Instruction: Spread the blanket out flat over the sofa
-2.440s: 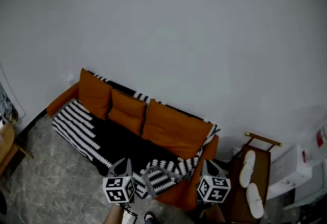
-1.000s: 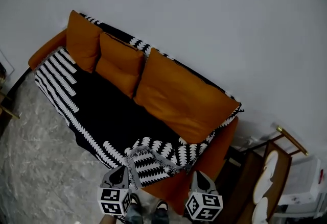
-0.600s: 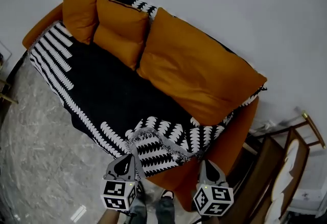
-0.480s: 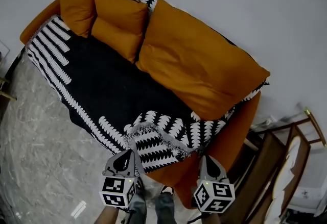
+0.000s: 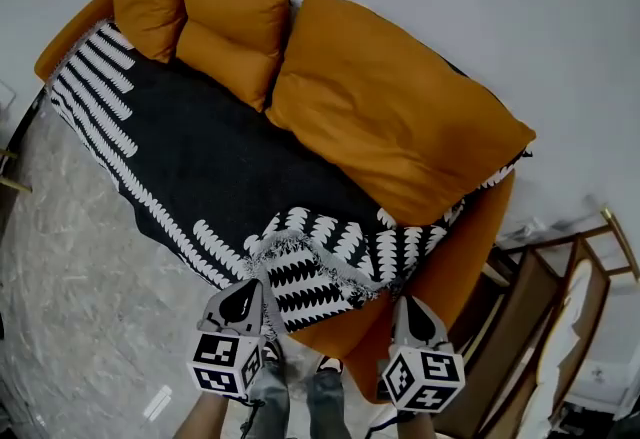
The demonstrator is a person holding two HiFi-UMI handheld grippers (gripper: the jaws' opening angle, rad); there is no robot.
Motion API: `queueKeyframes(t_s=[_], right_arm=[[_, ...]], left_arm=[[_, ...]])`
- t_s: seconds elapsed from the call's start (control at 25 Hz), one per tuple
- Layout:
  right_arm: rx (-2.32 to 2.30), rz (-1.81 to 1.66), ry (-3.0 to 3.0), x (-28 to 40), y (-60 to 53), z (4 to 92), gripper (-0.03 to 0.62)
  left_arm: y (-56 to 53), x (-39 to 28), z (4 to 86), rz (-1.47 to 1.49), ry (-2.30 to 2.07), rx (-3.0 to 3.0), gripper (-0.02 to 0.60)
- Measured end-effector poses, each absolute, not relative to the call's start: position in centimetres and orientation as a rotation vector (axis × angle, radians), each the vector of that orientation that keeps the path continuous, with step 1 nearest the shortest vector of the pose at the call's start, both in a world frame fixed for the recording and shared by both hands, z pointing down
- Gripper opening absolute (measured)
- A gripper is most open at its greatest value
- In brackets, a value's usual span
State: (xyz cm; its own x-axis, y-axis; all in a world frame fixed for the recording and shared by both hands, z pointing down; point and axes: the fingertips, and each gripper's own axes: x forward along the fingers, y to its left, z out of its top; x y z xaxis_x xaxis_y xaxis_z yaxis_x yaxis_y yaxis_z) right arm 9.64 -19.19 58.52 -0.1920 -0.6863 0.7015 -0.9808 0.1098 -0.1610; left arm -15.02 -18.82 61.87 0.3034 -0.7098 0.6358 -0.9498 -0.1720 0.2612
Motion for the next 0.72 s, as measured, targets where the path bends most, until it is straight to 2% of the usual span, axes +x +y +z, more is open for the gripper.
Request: queueKeyframes(t_s=[0.36,0.44,0.72], right_arm=[[1.643,0.882,-1.895,10.1,-18.4,59.3,0.005],[1.651,0.884,-1.89,10.2,-18.4,59.3,0.005],[1.66,0.882,-1.88,9.6,-18.4,59.4,0.005]], left_arm=[[-19.3,-15.1,62.8,0.536,-1.419,1.973,0.007],[-19.3,-14.9,63.1,0.549,-1.388,1.985,0.155],[-19.4,-14.5,63.7,0.615,-1.28,2.05,0.156]])
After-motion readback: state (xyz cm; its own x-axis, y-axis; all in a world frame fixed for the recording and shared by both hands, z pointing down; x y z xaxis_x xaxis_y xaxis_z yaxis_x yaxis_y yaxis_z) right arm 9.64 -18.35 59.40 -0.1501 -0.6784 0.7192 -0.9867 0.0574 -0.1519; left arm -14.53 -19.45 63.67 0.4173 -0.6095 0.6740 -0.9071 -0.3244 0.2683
